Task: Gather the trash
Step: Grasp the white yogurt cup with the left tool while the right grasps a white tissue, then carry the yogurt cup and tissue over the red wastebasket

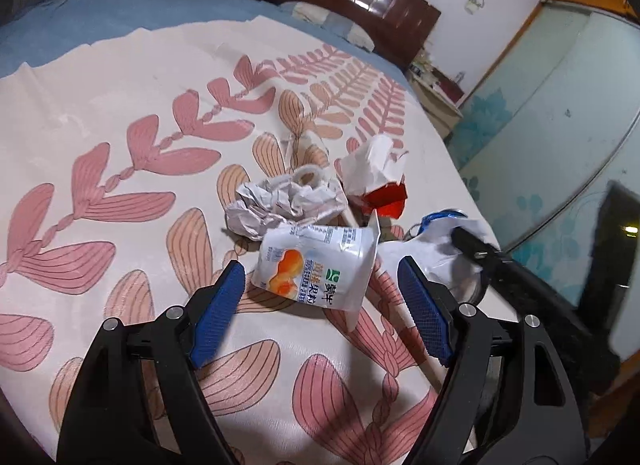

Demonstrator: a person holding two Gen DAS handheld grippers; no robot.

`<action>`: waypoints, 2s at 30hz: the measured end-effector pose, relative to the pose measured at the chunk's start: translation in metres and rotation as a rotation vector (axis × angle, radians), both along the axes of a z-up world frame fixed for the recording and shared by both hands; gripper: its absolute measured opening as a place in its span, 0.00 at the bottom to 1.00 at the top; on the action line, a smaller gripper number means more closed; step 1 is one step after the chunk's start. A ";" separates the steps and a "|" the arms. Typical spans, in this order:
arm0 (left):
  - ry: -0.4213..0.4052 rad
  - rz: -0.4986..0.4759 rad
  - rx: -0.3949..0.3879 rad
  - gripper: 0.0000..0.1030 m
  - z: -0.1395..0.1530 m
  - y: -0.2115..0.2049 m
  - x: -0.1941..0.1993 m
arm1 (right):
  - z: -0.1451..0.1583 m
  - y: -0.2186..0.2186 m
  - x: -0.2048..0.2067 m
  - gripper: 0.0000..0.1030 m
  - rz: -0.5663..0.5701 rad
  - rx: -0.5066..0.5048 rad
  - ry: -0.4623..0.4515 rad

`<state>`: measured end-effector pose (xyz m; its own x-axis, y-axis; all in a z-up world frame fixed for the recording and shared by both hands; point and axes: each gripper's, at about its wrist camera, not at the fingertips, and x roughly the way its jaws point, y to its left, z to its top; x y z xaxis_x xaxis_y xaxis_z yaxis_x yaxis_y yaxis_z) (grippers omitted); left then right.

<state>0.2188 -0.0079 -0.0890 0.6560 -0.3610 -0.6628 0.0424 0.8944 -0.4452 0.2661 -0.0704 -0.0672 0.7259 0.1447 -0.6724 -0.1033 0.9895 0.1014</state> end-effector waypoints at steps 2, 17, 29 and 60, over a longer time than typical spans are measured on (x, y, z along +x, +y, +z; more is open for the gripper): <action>0.011 -0.004 0.004 0.76 -0.003 -0.001 0.002 | 0.009 -0.013 -0.014 0.10 -0.006 0.057 -0.011; 0.073 0.039 0.014 0.64 -0.015 -0.004 0.026 | 0.005 -0.069 -0.119 0.10 -0.009 0.197 0.064; -0.076 0.070 0.035 0.60 0.025 -0.002 -0.019 | 0.041 -0.104 -0.158 0.10 -0.011 0.235 0.008; 0.036 -0.779 0.125 0.60 0.025 -0.521 -0.235 | -0.023 -0.581 -0.451 0.10 -0.541 0.091 0.222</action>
